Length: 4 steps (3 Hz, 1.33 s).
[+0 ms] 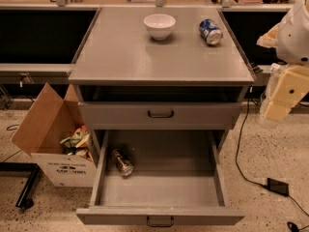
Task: Pick orange can from middle drawer and place on counter
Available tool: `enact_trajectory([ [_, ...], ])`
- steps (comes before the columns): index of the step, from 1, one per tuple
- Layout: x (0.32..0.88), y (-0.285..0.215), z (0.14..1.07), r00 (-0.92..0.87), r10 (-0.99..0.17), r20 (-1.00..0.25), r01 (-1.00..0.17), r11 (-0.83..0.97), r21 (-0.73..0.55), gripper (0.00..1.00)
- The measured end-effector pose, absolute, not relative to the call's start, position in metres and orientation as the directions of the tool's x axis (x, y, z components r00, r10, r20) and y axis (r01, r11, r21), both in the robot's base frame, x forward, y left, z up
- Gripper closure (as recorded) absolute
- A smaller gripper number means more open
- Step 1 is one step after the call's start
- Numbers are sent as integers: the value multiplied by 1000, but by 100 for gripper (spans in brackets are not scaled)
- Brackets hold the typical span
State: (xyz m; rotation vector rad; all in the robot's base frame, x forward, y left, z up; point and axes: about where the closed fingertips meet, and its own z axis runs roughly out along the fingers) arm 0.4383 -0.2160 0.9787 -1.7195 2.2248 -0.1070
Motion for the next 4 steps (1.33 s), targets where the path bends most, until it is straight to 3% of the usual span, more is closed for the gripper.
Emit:
enact_trajectory([
  [2, 438, -209, 965, -215, -949, -229, -938, 267, -223, 0],
  [4, 420, -159, 855, -158, -944, -291, -980, 185, -68, 0],
])
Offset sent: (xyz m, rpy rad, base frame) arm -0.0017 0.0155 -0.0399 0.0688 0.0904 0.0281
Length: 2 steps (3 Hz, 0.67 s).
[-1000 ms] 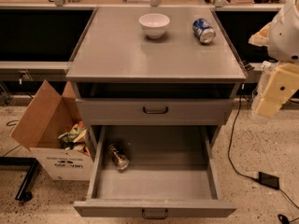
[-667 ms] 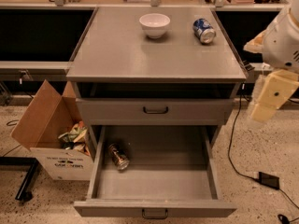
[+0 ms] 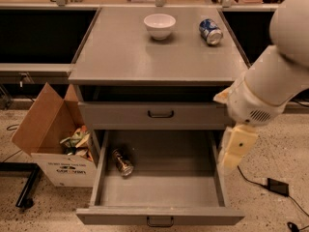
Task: Pick orange can from middle drawer and place on counter
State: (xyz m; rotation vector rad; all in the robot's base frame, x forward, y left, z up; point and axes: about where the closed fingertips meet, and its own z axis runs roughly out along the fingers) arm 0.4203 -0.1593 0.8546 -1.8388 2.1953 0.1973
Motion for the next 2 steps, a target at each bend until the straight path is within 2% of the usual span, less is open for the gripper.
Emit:
enact_trajectory([
  [1, 399, -115, 810, -138, -936, -324, -990, 137, 24, 0],
  [2, 400, -114, 807, -139, -936, -322, -990, 139, 22, 0],
])
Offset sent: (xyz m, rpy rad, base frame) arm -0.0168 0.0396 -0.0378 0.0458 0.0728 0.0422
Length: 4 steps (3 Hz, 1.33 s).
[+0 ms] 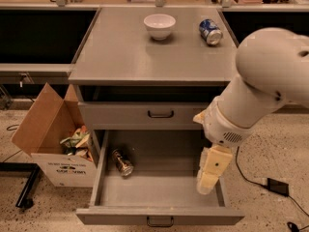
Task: Pick orange can from middle drawer and place on counter
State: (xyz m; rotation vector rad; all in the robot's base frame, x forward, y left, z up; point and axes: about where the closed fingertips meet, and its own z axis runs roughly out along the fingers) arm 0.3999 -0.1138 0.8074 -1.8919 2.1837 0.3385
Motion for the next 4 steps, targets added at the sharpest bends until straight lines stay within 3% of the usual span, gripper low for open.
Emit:
enact_trajectory([
  [1, 405, -102, 774, -149, -942, -302, -988, 154, 7, 0],
  [3, 426, -43, 669, -130, -897, -423, -991, 129, 32, 0],
  [4, 428, -39, 665, -134, -890, -436, -991, 129, 40, 0],
])
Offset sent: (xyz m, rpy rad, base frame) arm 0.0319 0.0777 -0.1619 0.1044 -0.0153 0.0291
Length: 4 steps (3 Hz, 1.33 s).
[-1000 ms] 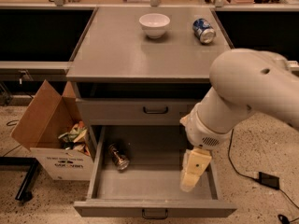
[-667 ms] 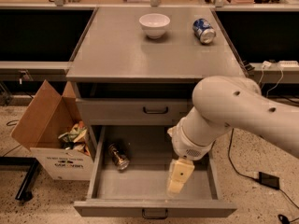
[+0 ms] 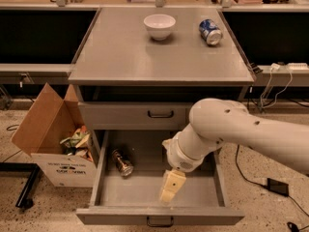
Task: Pick orange can from middle drawer and place on counter
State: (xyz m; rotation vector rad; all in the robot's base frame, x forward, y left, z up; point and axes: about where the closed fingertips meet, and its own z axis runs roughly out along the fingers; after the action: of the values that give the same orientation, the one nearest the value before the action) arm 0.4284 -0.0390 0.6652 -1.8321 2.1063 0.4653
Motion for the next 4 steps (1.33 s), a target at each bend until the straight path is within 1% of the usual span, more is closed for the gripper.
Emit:
enact_trajectory([
  [2, 458, 19, 631, -157, -840, -519, -987, 119, 108, 0],
  [3, 471, 49, 599, -196, -815, -545, -978, 124, 168, 0],
  [4, 473, 50, 596, -198, -812, -548, -978, 126, 168, 0],
])
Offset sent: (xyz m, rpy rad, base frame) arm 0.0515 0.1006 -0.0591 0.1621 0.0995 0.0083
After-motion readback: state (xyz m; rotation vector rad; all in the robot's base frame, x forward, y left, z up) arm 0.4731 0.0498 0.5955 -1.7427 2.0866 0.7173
